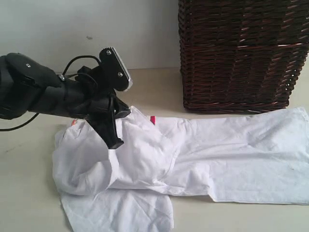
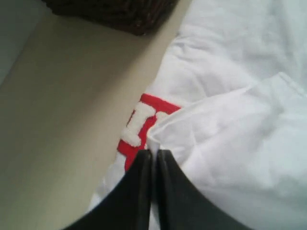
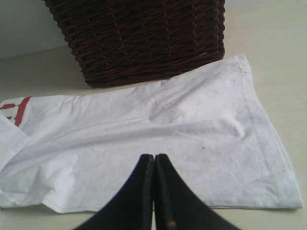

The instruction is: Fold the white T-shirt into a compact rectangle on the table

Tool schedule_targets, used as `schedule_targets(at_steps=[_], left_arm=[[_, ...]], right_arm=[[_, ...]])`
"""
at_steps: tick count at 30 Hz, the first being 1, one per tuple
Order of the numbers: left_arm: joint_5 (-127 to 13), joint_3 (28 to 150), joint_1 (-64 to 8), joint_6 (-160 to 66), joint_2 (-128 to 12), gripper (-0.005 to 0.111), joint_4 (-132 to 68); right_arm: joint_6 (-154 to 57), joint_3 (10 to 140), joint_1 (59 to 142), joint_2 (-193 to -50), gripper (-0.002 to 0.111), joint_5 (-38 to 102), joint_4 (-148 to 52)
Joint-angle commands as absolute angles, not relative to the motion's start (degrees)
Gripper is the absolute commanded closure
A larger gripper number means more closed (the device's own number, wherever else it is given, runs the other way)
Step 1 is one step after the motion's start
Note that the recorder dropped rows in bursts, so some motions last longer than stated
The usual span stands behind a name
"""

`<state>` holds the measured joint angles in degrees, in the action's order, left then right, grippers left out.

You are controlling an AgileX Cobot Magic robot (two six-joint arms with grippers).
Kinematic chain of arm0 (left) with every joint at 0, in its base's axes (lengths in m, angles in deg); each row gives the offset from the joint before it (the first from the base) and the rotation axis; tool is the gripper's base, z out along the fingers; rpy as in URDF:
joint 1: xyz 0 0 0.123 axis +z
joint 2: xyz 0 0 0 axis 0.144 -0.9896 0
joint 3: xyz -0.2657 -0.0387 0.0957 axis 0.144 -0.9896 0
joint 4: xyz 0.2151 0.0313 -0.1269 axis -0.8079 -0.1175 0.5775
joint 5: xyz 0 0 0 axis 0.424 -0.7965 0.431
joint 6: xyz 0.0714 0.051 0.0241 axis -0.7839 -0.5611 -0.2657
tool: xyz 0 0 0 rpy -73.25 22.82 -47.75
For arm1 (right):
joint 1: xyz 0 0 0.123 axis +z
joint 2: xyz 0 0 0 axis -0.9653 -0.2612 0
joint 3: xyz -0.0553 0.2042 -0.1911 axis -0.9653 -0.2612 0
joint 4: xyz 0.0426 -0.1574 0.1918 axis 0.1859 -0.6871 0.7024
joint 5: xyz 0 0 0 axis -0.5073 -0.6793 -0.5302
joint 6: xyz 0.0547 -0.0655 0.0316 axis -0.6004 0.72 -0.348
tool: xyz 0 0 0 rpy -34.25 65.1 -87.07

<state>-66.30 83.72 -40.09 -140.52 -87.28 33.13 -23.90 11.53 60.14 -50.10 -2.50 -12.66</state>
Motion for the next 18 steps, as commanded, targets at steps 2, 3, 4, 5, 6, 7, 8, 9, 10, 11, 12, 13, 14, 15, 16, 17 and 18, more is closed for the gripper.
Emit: schedule_targets(at_steps=[2, 3, 4, 5, 6, 7, 8, 9, 10, 11, 12, 13, 14, 15, 16, 17, 18], left_arm=[[-60.85, 83.93, -37.27, -139.57, -91.22, 0.107, 34.00], [-59.38, 83.93, -36.72, -139.29, -91.79, 0.107, 34.12], [-58.46, 83.93, -36.35, -139.18, -92.11, 0.107, 34.54], [-57.92, 83.93, -35.95, -138.62, -92.42, 0.107, 34.54], [-57.67, 83.93, -35.51, -138.15, -92.76, 0.107, 34.54], [-57.46, 83.93, -35.34, -137.84, -93.00, 0.107, 34.54], [-56.92, 83.93, -35.07, -137.30, -93.37, 0.107, 34.58], [-56.92, 83.93, -34.93, -136.66, -93.92, 0.107, 34.58], [-56.23, 83.93, -34.93, -136.43, -94.54, 0.107, 34.69], [-55.30, 83.93, -34.93, -136.49, -95.16, 0.107, 34.69], [-54.42, 83.93, -34.93, -136.49, -95.80, 0.107, 34.69], [-53.87, 83.93, -34.93, -136.49, -96.22, 0.107, 34.69], [-53.28, 83.93, -34.93, -136.49, -96.58, 0.107, 34.69], [-53.24, 83.93, -34.93, -136.49, -96.79, 0.107, 34.69], [-53.10, 83.93, -34.93, -135.86, -96.74, 0.107, 34.69], [-53.10, 84.03, -34.93, -135.18, -96.74, 0.106, 34.69], [-53.10, 84.28, -34.93, -134.84, -96.74, 0.104, 34.69]], right_arm=[[-23.72, 11.22, 60.21, -49.88, 0.108, -2.40, -12.48], [-23.72, 11.22, 60.21, -49.88, 0.108, -2.40, -12.48], [-23.72, 11.22, 60.21, -49.88, 0.108, -2.40, -12.48], [-23.72, 11.22, 60.21, -49.88, 0.108, -2.40, -12.48], [-23.72, 11.22, 60.21, -49.88, 0.108, -2.40, -12.48], [-23.72, 11.22, 60.21, -49.88, 0.108, -2.40, -12.48], [-23.72, 11.22, 60.21, -49.88, 0.108, -2.40, -12.48], [-23.72, 11.22, 60.21, -49.88, 0.108, -2.40, -12.48], [-23.72, 11.22, 60.21, -49.88, 0.108, -2.40, -12.48], [-23.72, 11.22, 60.21, -49.88, 0.108, -2.40, -12.48], [-23.72, 11.22, 60.21, -49.88, 0.108, -2.40, -12.48], [-23.72, 11.22, 60.21, -49.88, 0.108, -2.40, -12.48], [-23.72, 11.22, 60.21, -49.88, 0.108, -2.40, -12.48], [-23.72, 11.22, 60.21, -49.88, 0.108, -2.40, -12.48], [-23.72, 11.22, 60.21, -49.88, 0.108, -2.40, -12.48], [-23.72, 11.22, 60.21, -49.88, 0.108, -2.40, -12.48], [-23.72, 11.22, 60.21, -49.88, 0.108, -2.40, -12.48]])
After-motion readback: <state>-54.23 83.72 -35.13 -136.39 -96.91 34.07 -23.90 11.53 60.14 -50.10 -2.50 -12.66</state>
